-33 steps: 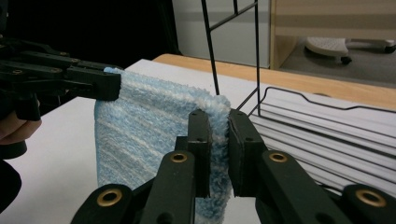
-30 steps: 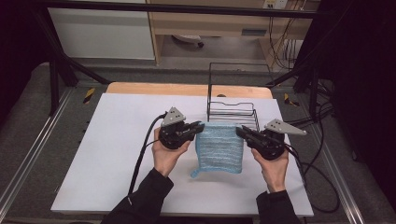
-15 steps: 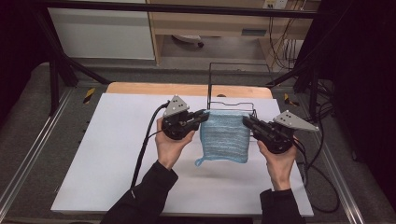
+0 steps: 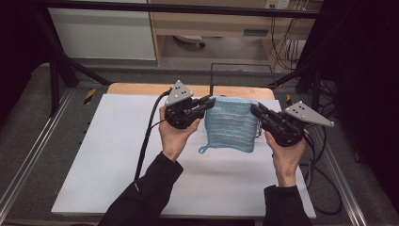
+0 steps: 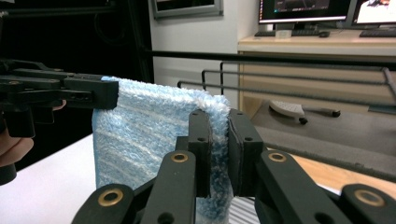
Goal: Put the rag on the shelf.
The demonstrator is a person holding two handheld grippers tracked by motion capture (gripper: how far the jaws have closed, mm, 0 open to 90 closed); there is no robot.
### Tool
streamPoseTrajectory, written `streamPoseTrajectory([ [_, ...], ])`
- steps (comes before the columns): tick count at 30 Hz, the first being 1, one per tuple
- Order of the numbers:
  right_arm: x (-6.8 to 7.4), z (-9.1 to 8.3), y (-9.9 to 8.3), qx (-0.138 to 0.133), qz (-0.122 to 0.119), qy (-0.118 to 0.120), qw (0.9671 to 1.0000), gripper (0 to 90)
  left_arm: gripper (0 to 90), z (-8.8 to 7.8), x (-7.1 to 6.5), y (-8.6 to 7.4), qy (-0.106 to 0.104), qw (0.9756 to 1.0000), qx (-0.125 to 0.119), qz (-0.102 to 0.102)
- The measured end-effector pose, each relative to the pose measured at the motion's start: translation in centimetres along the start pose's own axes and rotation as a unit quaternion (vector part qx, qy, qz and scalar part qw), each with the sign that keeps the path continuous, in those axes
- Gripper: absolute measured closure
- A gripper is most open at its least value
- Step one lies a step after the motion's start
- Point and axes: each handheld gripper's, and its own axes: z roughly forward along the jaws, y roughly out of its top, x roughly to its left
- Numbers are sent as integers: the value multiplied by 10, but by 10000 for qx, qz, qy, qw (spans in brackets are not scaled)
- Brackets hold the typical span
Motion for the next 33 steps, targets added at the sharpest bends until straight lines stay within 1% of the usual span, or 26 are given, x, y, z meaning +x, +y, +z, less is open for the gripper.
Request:
streamPoseTrajectory([
  [14, -6, 0, 35, -376, -99, -189, 9991, 818, 805, 8, 0, 36, 47, 9993, -375, 75],
  [22, -6, 4, 54, -572, -214, -312, 9976, 819, 805, 10, 2, 51, 124, 9983, -565, 122],
  [26, -7, 5, 62, -647, -236, -327, 9971, 820, 805, 10, 3, 59, 127, 9975, -686, 117],
  [28, -8, 6, 67, -686, -253, -345, 9967, 820, 805, 10, 4, 64, 126, 9972, -730, 109],
  [33, -12, 9, 79, -801, -268, -386, 9957, 820, 805, 14, 4, 78, 162, 9968, -763, 189],
])
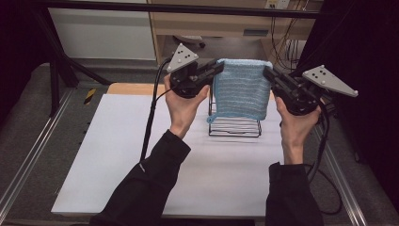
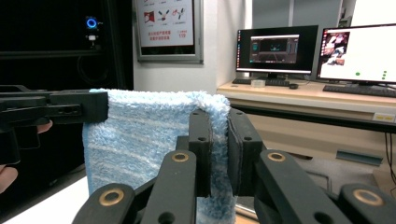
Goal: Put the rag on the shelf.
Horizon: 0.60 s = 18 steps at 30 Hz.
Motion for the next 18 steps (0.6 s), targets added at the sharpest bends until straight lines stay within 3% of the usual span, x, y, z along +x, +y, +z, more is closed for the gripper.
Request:
streamPoseTrajectory([
  [5, -4, 5, 8, -76, -36, -32, 10000, 820, 805, 6, 4, 12, -16, 10000, -27, -57],
  [11, -9, 10, 16, -152, -25, -44, 9999, 820, 805, 13, 5, 24, 64, 10000, -22, 51],
  [18, -18, 23, 23, -215, -1, -63, 9997, 820, 806, 21, 11, 36, 101, 9999, -45, 35],
])
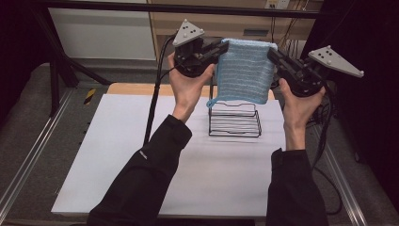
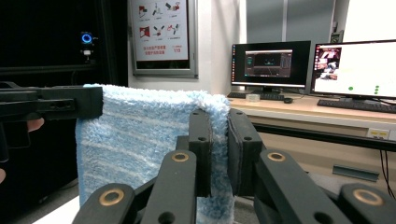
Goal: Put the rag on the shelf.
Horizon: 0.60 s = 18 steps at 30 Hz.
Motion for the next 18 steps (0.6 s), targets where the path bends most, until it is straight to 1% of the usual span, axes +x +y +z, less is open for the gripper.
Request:
streamPoseTrajectory([
  [7, -6, 16, 7, -84, 8, -6, 10000, 820, 806, 7, 9, 11, 103, 9999, 1, 33],
  [10, -7, 23, 8, -93, 4, 9, 10000, 820, 806, 8, 12, 15, 142, 9999, 1, 84],
  [12, -8, 27, 8, -103, 9, 12, 9999, 820, 806, 10, 16, 17, 121, 9999, -9, 32],
  [14, -9, 30, 9, -115, 46, 17, 9999, 820, 806, 12, 21, 19, 98, 9999, -44, -73],
  [15, -10, 32, 9, -134, 52, 13, 9999, 820, 805, 14, 23, 21, 97, 9999, -69, -76],
  [18, -12, 39, 10, -171, 51, 3, 9998, 820, 805, 18, 26, 24, 186, 9998, -8, 59],
])
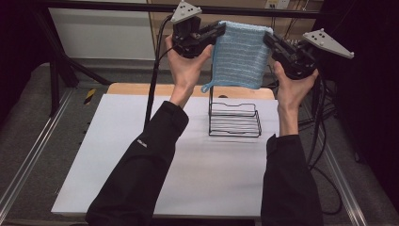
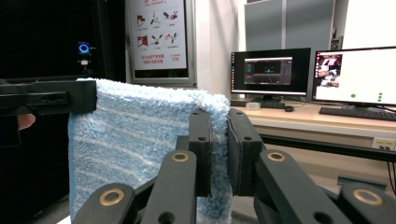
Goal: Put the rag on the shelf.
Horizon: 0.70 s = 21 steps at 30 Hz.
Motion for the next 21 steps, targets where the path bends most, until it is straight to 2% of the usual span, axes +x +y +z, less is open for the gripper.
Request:
streamPoseTrajectory([
  [8, -10, 17, -6, 12, 113, -48, 9999, 820, 806, 16, 11, -5, 78, 10000, 34, 12],
  [15, -22, 28, -17, 134, 108, -112, 9998, 821, 806, 27, 13, -16, 178, 9996, 92, 181],
  [20, -30, 31, -23, 206, 24, -137, 9997, 821, 805, 33, 11, -23, 129, 9996, 98, 235],
  [21, -31, 31, -24, 213, 19, -137, 9997, 821, 806, 34, 10, -25, 68, 9997, 95, 231],
])
